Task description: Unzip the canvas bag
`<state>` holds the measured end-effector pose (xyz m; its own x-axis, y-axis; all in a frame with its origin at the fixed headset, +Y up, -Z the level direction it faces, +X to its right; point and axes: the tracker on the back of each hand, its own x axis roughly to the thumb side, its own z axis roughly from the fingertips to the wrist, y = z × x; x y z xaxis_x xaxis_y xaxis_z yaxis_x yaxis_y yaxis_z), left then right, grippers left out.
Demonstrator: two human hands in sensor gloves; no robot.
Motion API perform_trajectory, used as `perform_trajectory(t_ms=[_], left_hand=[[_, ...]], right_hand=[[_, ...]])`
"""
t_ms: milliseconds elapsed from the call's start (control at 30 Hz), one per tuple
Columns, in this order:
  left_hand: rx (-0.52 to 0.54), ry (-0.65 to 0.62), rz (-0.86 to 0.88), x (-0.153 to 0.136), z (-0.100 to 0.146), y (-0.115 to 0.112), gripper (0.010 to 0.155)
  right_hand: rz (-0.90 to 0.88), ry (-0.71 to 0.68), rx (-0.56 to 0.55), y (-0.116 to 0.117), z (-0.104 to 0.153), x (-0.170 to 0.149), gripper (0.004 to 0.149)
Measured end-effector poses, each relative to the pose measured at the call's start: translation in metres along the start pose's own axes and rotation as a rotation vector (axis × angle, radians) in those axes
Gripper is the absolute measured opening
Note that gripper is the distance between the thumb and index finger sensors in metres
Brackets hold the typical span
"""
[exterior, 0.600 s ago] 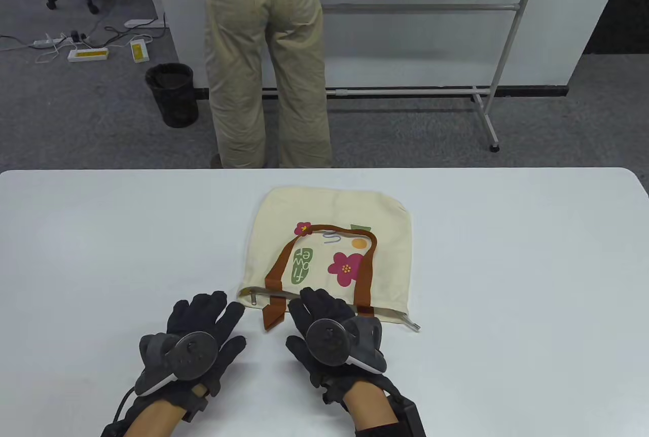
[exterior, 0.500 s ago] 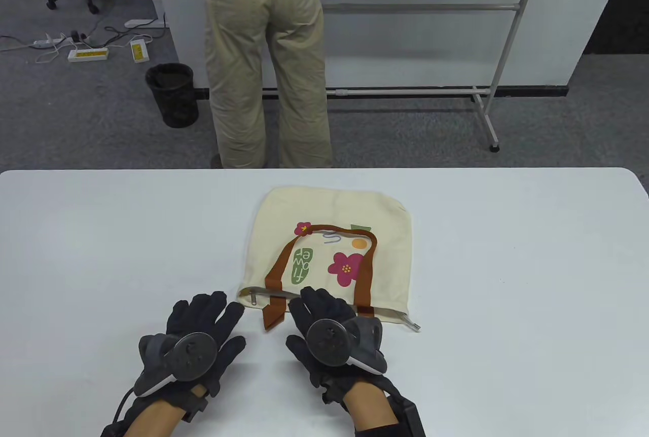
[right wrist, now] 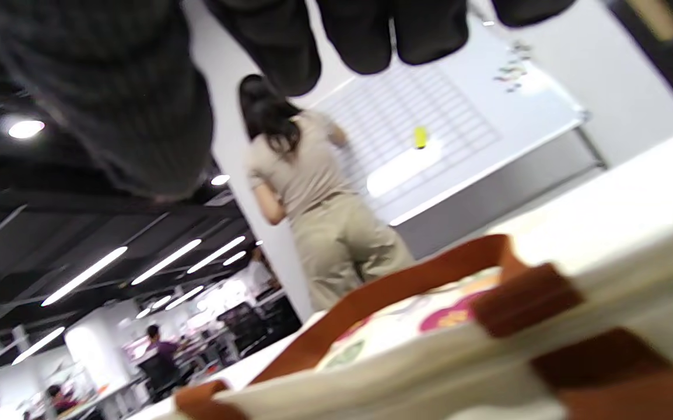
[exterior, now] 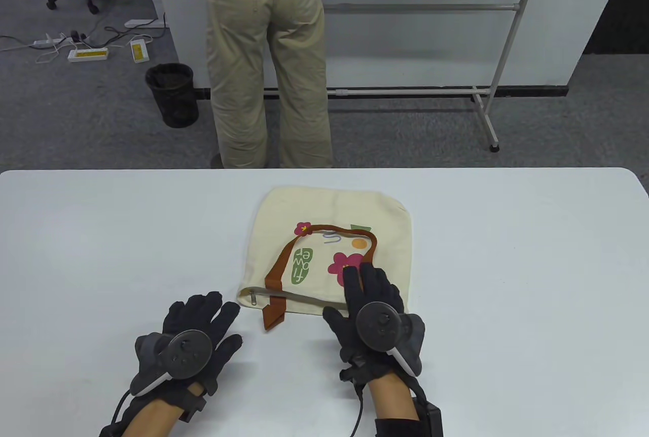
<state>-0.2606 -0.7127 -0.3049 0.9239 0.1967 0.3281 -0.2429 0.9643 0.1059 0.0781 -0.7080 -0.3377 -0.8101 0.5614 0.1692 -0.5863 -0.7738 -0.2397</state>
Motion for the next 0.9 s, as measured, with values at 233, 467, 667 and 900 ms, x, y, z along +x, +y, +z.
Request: perform_trajectory(t_ms=[233,467,667,900], left_hand=[[0.005,0.027,0.037,-0.005,0.0,0.001,0.065],[-0.022,0.032,0.036,-0.005,-0.002,-0.004,0.066],[-0.015,0.048,0.046,-0.011,0.0,-0.001,0.065],[-0.024,0.071,0.049,-0.019,0.003,-0.001,0.065]], right_hand=[[0.002,0.215,0.034,-0.002,-0.008,-0.046,0.091],[0.091,0.439,0.141,0.013,-0.009,-0.082,0.09],[0.101,0.541,0.194,0.022,-0.01,-0.095,0.082],[0.116,0.527,0.158,0.023,-0.008,-0.093,0.056]])
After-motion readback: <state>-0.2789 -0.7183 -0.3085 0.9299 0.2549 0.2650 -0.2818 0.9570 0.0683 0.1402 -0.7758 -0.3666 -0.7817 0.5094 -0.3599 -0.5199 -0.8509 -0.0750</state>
